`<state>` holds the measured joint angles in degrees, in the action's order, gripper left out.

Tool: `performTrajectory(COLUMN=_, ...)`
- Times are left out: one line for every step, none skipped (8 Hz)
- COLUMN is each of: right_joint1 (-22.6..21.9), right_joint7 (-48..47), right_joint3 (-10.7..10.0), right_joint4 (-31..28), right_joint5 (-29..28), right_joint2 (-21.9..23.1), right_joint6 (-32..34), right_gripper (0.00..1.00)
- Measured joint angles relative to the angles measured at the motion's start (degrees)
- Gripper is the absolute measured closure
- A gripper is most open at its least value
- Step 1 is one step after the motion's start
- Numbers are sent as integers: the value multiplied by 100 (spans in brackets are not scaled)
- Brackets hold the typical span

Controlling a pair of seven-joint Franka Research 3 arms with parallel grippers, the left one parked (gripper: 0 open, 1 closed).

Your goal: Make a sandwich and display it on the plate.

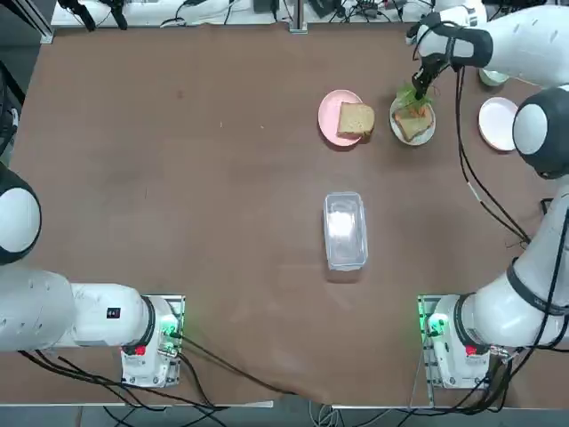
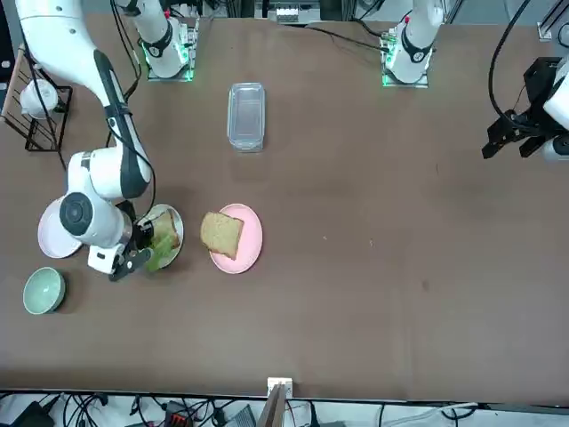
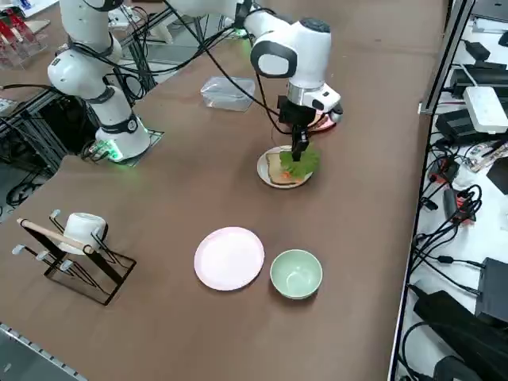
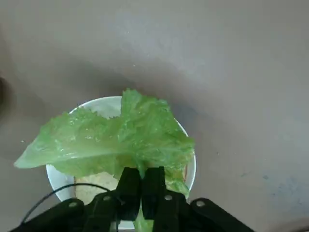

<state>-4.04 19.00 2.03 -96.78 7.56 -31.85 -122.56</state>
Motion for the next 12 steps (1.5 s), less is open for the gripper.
performTrajectory(right_joint1=0, right_joint7=0, right_joint3=-23, right_joint4=-9, right_joint5=42, right_joint2=1, right_joint6=1, right_gripper=94)
performTrajectory(right_joint1=0, right_joint7=0, right_joint3=-46, right_joint4=-15, right_joint5=120, right_joint2=2, right_joint6=3, right_gripper=94)
performTrajectory(right_joint1=0, right_joint7=0, right_joint3=-64, right_joint4=-43, right_joint5=184, right_joint2=6, right_joint6=3, right_gripper=94)
performTrajectory(right_joint1=0, right_joint7=0, right_joint3=-66, right_joint4=-88, right_joint5=193, right_joint2=17, right_joint6=4, right_gripper=94)
performTrajectory(right_joint1=-1, right_joint7=-15, right_joint3=-66, right_joint4=-147, right_joint5=194, right_joint2=36, right_joint6=4, right_gripper=94)
performTrajectory(right_joint1=-2, right_joint7=-41, right_joint3=-66, right_joint4=-224, right_joint5=194, right_joint2=74, right_joint6=4, right_gripper=94)
performTrajectory(right_joint1=-5, right_joint7=-53, right_joint3=-66, right_joint4=-296, right_joint5=194, right_joint2=113, right_joint6=4, right_gripper=94)
performTrajectory(right_joint1=-8, right_joint7=-60, right_joint3=-66, right_joint4=-354, right_joint5=194, right_joint2=140, right_joint6=4, right_gripper=94)
performTrajectory(right_joint1=-8, right_joint7=-68, right_joint3=-66, right_joint4=-377, right_joint5=194, right_joint2=146, right_joint6=4, right_gripper=94)
performTrajectory(right_joint1=-8, right_joint7=-69, right_joint3=-67, right_joint4=-383, right_joint5=194, right_joint2=146, right_joint6=4, right_gripper=89)
performTrajectory(right_joint1=-8, right_joint7=-72, right_joint3=-67, right_joint4=-384, right_joint5=194, right_joint2=146, right_joint6=4, right_gripper=86)
performTrajectory(right_joint1=-10, right_joint7=-73, right_joint3=-66, right_joint4=-384, right_joint5=194, right_joint2=146, right_joint6=4, right_gripper=67)
